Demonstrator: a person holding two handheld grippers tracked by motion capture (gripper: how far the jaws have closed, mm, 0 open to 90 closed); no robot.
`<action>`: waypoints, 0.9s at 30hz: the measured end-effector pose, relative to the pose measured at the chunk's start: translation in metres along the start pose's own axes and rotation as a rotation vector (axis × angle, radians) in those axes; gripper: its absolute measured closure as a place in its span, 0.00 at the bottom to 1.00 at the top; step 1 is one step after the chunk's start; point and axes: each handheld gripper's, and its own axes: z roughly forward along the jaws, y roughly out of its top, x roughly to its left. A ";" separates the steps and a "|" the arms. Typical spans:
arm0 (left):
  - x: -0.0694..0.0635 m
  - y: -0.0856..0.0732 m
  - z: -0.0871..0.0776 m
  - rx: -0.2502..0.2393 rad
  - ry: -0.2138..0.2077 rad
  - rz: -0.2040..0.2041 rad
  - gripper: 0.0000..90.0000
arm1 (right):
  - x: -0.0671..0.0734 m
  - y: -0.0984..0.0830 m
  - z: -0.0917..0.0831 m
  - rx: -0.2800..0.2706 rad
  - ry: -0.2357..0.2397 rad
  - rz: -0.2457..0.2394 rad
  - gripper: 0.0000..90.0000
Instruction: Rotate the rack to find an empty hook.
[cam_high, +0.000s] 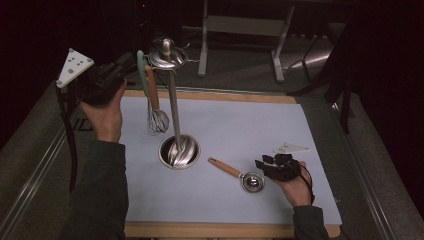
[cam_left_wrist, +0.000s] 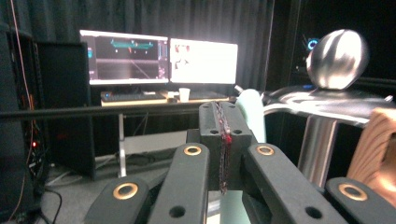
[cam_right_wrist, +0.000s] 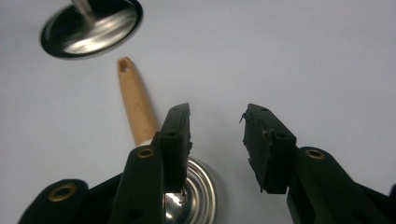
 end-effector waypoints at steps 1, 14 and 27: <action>0.001 -0.001 0.000 0.006 0.003 0.002 1.00 | 0.000 0.000 0.000 0.002 0.000 -0.001 0.67; 0.020 -0.031 -0.010 0.088 0.030 -0.008 1.00 | -0.001 -0.001 -0.001 0.009 -0.015 -0.006 0.67; 0.029 -0.064 -0.017 0.162 0.024 -0.031 0.98 | -0.001 0.000 -0.003 0.012 -0.020 -0.010 0.67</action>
